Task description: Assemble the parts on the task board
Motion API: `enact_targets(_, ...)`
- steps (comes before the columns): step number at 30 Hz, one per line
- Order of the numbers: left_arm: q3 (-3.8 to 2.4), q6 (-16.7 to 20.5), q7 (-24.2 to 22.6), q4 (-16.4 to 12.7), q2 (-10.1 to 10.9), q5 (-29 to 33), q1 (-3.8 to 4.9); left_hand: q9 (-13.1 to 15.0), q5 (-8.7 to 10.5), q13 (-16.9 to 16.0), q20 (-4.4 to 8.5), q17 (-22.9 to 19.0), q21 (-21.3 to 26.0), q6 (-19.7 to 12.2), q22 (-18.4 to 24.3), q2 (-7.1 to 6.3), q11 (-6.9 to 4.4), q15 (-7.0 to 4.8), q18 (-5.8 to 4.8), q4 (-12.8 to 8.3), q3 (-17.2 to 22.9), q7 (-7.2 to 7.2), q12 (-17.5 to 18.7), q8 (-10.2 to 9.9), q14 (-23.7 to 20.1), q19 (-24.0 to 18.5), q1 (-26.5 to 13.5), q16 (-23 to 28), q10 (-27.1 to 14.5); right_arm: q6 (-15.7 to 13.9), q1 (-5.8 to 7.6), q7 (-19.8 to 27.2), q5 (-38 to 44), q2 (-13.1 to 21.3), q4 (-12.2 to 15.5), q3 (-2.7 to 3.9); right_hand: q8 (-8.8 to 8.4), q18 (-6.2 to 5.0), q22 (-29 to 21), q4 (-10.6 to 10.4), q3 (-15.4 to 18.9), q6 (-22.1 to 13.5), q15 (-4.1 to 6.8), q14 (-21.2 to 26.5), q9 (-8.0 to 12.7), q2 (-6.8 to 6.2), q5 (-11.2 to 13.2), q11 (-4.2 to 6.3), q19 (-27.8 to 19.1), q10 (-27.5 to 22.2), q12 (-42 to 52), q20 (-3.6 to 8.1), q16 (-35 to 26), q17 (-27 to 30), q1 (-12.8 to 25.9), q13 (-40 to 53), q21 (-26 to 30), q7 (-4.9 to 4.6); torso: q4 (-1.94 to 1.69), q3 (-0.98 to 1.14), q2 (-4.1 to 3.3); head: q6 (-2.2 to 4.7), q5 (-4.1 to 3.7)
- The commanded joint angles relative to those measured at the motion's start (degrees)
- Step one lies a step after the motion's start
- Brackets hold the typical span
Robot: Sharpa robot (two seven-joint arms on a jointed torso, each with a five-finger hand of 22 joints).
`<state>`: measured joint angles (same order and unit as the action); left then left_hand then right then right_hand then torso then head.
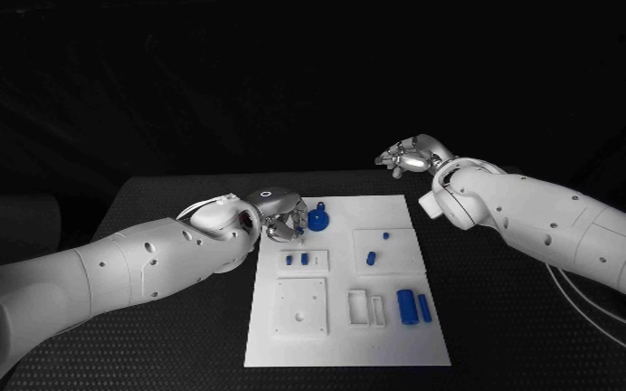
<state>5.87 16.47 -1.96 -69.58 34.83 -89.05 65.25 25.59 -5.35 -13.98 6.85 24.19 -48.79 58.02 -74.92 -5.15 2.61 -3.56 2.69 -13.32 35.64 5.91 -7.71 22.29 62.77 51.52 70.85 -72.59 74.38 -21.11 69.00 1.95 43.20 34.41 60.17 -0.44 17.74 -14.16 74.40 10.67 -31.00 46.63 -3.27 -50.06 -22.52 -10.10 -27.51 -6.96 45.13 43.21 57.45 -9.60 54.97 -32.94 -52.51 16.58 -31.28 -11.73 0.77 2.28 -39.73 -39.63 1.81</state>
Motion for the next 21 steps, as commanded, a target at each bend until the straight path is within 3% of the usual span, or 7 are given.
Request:
enact_targets(1, -0.02, -1.0, 0.0, 0.04, 0.21, 0.96, 0.03, 0.05, -0.19, -0.08, 2.12, 0.0, -0.36, 0.32, -1.05, 0.19, 0.08, -0.06, 0.82, -0.05, 0.23, 0.02, -0.22, 0.18, 0.28, 0.42, -0.19, -0.1, 0.47, 0.56, -0.05, 0.57, 0.22, 0.02, 0.0, 0.01, 0.21, -0.84, 0.07, 0.2, 0.08, -0.42, -0.07, 0.48, 0.08, 0.02, -0.27, 0.04, 0.05, -0.26, 0.31, -0.39, 0.21, 0.06, 0.31, -0.08, 0.4, 0.1, 0.08, -0.03, -0.08, 0.0, 0.09)
enact_targets(21, 0.06, -2.39, -0.42, 2.42, -1.25, 0.98, -0.29, 0.03, -0.07, -0.07, 2.15, -0.03, -0.36, 0.33, -1.06, 0.32, 0.08, -0.06, 0.79, -0.01, 0.33, 0.02, -0.07, 0.06, 0.26, 0.4, -0.25, -0.03, 0.53, 0.62, -0.11, 0.58, 0.22, -0.2, 0.01, 0.01, 0.21, -0.84, 0.11, 0.23, 0.08, -0.42, -0.08, 0.49, 0.1, 0.04, -0.27, 0.04, 0.06, -0.27, 0.36, -0.4, 0.24, 0.1, 0.3, -0.16, 0.44, 0.09, 0.19, 0.13, -0.08, -0.13, 0.39)
